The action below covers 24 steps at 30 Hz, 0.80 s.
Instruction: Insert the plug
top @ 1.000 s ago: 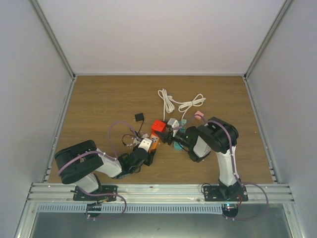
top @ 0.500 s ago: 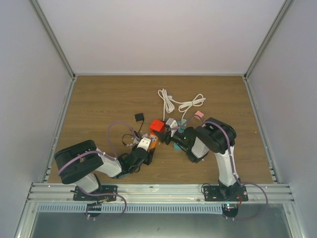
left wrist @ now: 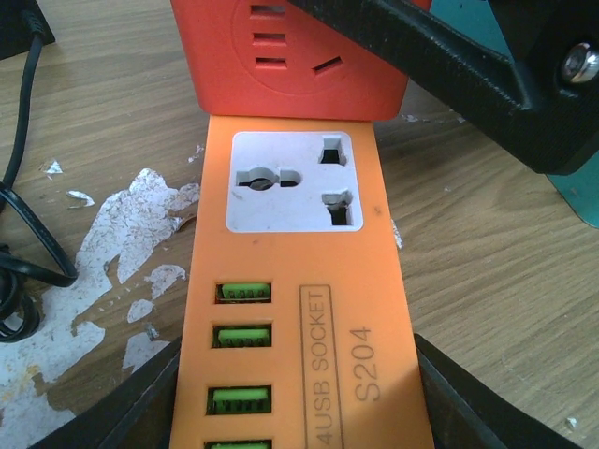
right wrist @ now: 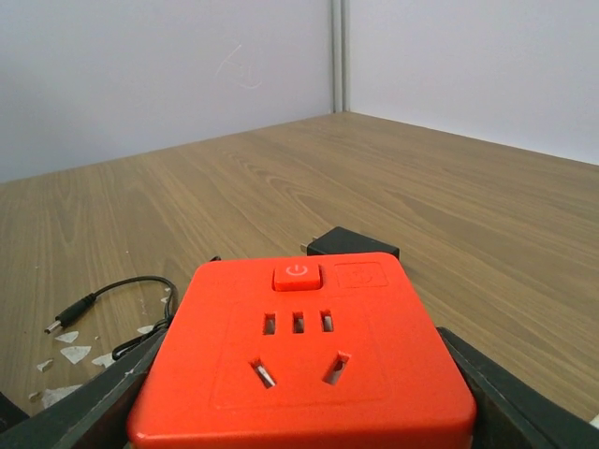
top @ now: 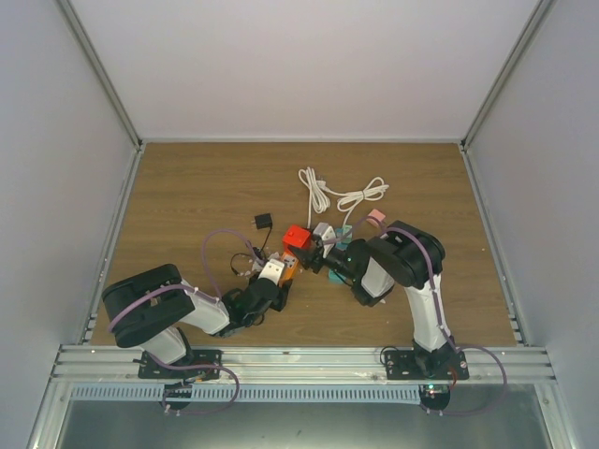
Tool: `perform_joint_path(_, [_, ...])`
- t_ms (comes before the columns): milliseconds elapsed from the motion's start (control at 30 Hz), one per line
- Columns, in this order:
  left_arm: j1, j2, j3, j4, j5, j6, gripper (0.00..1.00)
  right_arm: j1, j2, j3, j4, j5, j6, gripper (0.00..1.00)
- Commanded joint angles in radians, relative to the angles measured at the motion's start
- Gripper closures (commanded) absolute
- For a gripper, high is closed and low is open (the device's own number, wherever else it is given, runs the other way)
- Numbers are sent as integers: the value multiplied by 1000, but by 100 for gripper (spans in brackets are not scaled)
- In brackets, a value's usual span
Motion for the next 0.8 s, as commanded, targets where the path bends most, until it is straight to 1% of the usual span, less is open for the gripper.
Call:
perform_joint_path(0, [-12,15,-9,-38,115,-12,82,57,320,-215,53,-70,105,64])
perform_joint_path(33, [-11,17,-8,-38,115,-12,82,57,301,-223,49,-73,97,55])
perform_joint_path(200, [-12,17,-8,-41,115,-12,82,57,148,-270,27,-72,67,35])
perform_joint_path(267, [-12,17,-8,-41,114,-13,82,57,52,-285,-9,-64,56,29])
perform_joint_path(300, [-11,17,-8,-40,115,-13,82,57,10,-290,-32,-58,50,23])
perform_joint_path(333, [-13,18,-8,-40,116,-13,82,57,-37,-295,-62,-54,41,7])
perform_joint_path(367, [-11,19,-8,-41,116,-13,82,57,-84,-299,-91,-49,34,1])
perform_joint_path(567, [-12,18,-9,-41,116,-13,82,56,-385,-297,-283,-47,-8,1])
perform_joint_path(700, [-12,17,-11,-41,112,-15,82,57,-619,-286,-468,-4,-55,1])
perform_joint_path(767, [-12,14,-12,-41,110,-17,82,55,-746,-283,-595,42,-81,0])
